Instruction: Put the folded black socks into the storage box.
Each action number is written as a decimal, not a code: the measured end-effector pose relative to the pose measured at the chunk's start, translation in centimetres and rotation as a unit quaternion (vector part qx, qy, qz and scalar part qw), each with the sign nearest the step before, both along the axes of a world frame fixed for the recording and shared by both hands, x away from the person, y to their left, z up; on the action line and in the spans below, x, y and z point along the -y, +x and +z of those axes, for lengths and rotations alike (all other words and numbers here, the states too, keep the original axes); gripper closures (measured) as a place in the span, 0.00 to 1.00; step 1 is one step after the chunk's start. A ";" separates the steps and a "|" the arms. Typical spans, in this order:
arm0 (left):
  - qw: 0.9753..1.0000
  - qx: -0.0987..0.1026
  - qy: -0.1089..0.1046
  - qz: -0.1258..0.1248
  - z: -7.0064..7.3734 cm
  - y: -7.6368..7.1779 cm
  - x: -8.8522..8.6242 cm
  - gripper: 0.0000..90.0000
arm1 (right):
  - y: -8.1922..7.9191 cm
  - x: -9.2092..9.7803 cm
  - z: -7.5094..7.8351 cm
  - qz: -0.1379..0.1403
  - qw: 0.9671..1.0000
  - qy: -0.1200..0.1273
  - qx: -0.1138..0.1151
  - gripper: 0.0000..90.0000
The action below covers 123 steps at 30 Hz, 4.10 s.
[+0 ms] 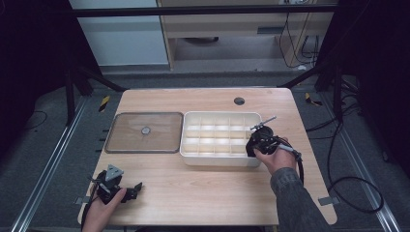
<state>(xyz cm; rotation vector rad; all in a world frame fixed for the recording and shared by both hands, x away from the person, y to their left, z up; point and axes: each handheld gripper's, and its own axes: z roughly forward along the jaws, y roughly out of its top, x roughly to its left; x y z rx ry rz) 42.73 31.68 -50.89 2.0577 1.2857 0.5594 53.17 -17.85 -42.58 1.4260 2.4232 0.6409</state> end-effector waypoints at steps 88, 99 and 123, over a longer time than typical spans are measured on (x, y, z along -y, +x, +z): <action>1.000 0.000 0.001 -0.013 0.0 0.0 0.5 0.00 | 0.0 1.1 1.4 -0.002 0.999 0.010 -0.042 1.00; 1.000 -0.001 0.001 -0.015 0.0 0.0 0.5 0.00 | 0.1 1.7 3.2 -0.006 0.999 0.032 -0.015 1.00; 1.000 0.001 -0.001 -0.015 0.0 -0.1 0.6 0.00 | 0.2 2.8 5.1 -0.037 0.994 0.084 0.065 1.00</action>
